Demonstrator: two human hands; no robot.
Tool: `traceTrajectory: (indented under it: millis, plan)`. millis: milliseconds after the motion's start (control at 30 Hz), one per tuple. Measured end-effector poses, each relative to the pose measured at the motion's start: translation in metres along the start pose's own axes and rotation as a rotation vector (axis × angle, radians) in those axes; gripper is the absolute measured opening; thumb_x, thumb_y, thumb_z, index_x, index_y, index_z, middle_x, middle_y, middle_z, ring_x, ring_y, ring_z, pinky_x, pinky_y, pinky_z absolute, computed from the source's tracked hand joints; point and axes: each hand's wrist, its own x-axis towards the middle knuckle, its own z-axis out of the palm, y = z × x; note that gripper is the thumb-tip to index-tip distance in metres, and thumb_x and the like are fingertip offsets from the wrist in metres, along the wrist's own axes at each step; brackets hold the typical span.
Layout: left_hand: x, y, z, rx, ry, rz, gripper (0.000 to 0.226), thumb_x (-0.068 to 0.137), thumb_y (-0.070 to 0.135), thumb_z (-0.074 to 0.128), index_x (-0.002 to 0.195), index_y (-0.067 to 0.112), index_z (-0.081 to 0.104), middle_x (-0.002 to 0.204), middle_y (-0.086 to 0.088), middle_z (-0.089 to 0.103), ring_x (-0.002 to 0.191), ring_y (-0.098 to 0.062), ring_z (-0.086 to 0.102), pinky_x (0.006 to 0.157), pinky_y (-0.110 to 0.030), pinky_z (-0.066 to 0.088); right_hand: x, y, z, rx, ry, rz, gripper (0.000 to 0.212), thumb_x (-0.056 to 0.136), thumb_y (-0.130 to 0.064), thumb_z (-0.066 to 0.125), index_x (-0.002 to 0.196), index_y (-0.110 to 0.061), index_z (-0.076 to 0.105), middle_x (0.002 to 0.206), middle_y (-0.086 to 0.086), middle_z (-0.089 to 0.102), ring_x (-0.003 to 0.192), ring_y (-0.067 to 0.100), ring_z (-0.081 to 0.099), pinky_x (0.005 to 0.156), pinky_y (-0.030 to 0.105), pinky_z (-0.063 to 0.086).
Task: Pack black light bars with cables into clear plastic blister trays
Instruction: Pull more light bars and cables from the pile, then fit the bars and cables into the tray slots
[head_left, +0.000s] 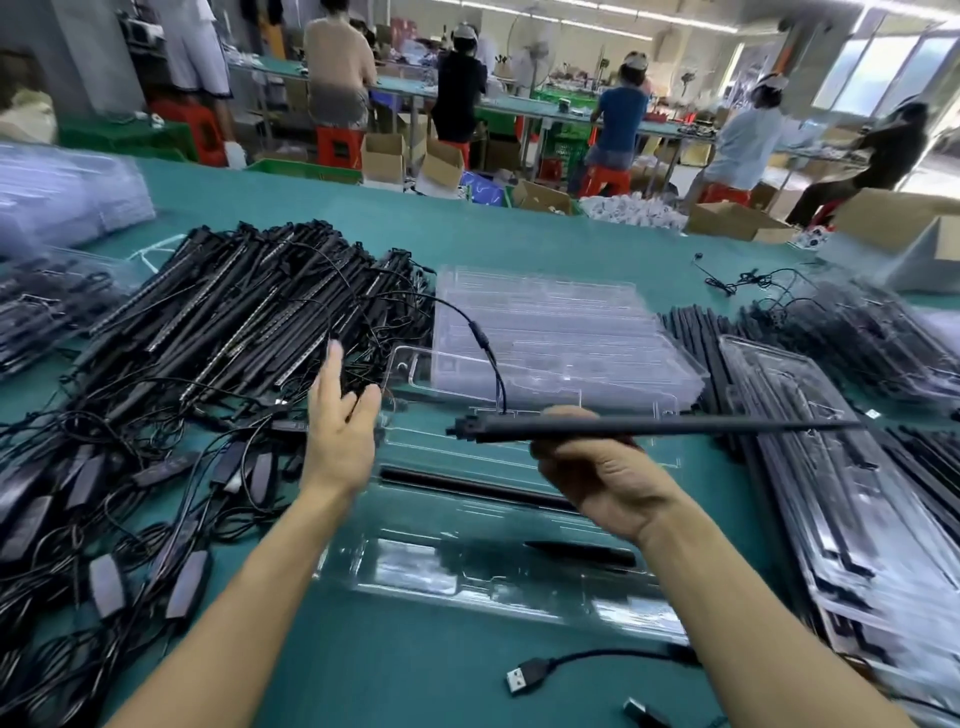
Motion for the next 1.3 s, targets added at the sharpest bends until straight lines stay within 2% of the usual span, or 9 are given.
traceTrajectory:
  millis: [67, 133, 267, 433, 700, 833, 967, 1067, 1300]
  plan:
    - [-0.002, -0.003, -0.002, -0.029, -0.056, -0.005, 0.022, 0.103, 0.029, 0.048, 0.115, 0.034, 0.066, 0.12, -0.006, 0.061, 0.093, -0.011, 0.062, 0.072, -0.028, 0.05, 0.009, 0.015, -0.002, 0.034, 0.036, 0.004, 0.052, 0.082, 0.024, 0.042, 0.065, -0.01, 0.076, 0.068, 0.015, 0.069, 0.062, 0.022, 0.07, 0.058, 0.025, 0.058]
    - [-0.004, -0.005, -0.001, -0.06, -0.217, -0.113, 0.025, 0.102, 0.032, 0.049, 0.094, 0.026, 0.072, 0.092, -0.005, 0.068, 0.066, -0.01, 0.063, 0.052, -0.024, 0.044, 0.017, 0.028, 0.005, 0.055, 0.042, -0.004, 0.054, 0.083, 0.026, 0.041, 0.063, -0.011, 0.076, 0.068, 0.016, 0.07, 0.063, 0.023, 0.07, 0.058, 0.026, 0.058]
    - [-0.009, -0.007, -0.005, 0.004, -0.502, -0.245, 0.027, 0.098, 0.038, 0.052, 0.103, 0.02, 0.072, 0.087, 0.003, 0.073, 0.061, -0.016, 0.068, 0.046, -0.021, 0.048, 0.028, 0.05, 0.021, -0.058, 0.013, 0.018, 0.047, 0.079, 0.025, 0.053, 0.069, -0.014, 0.078, 0.078, 0.014, 0.073, 0.07, 0.022, 0.071, 0.063, 0.022, 0.059]
    - [-0.008, -0.01, -0.01, -0.076, -0.469, -0.255, 0.017, 0.099, 0.021, 0.054, 0.103, 0.015, 0.07, 0.066, 0.001, 0.058, 0.049, -0.005, 0.049, 0.041, -0.016, 0.039, 0.028, 0.055, 0.025, -0.031, -0.009, 0.099, 0.046, 0.079, 0.021, 0.059, 0.115, -0.006, 0.07, 0.102, 0.022, 0.071, 0.086, 0.026, 0.07, 0.08, 0.028, 0.059]
    - [-0.009, -0.02, -0.025, 0.042, -0.433, -0.234, 0.022, 0.101, 0.006, 0.051, 0.1, 0.017, 0.07, 0.065, 0.002, 0.051, 0.051, -0.005, 0.047, 0.044, -0.019, 0.037, -0.034, 0.03, -0.053, 0.241, 0.119, 0.0, 0.038, 0.083, -0.017, 0.065, 0.121, -0.012, 0.067, 0.112, 0.028, 0.066, 0.101, 0.034, 0.069, 0.072, 0.027, 0.06]
    - [-0.015, -0.019, -0.02, 0.284, -0.404, -0.026, 0.022, 0.1, 0.013, 0.052, 0.096, 0.022, 0.072, 0.073, 0.014, 0.066, 0.061, 0.0, 0.057, 0.059, -0.014, 0.043, -0.05, 0.027, -0.076, 0.118, 0.324, -0.083, 0.034, 0.071, -0.004, 0.071, 0.104, -0.005, 0.062, 0.093, 0.019, 0.071, 0.08, 0.032, 0.073, 0.058, 0.024, 0.058]
    - [-0.026, -0.025, -0.018, 0.642, -0.3, 0.295, 0.029, 0.095, 0.037, 0.043, 0.092, 0.03, 0.072, 0.086, 0.017, 0.069, 0.088, -0.002, 0.061, 0.087, -0.033, 0.039, -0.057, 0.04, -0.086, 0.015, 0.414, -0.041, 0.063, 0.07, 0.009, 0.072, 0.126, 0.003, 0.044, 0.088, 0.023, 0.072, 0.077, 0.035, 0.073, 0.054, 0.025, 0.058]
    - [-0.029, -0.029, -0.019, 0.67, -0.32, 0.332, 0.02, 0.096, 0.034, 0.049, 0.091, 0.04, 0.067, 0.082, 0.032, 0.06, 0.085, 0.015, 0.053, 0.091, -0.024, 0.032, -0.057, 0.045, -0.088, -0.159, 0.452, -0.052, 0.038, 0.078, 0.011, 0.069, 0.111, 0.016, 0.052, 0.086, 0.023, 0.072, 0.075, 0.035, 0.073, 0.056, 0.025, 0.058]
    - [-0.049, -0.027, -0.018, 0.607, -0.337, 0.167, 0.019, 0.098, 0.027, 0.057, 0.096, 0.026, 0.076, 0.093, 0.017, 0.071, 0.097, -0.014, 0.066, 0.097, -0.042, 0.047, -0.064, 0.045, -0.092, -0.515, 0.46, -0.117, 0.01, 0.077, -0.002, 0.078, 0.085, -0.002, 0.072, 0.074, 0.014, 0.071, 0.062, 0.019, 0.067, 0.051, 0.021, 0.051]
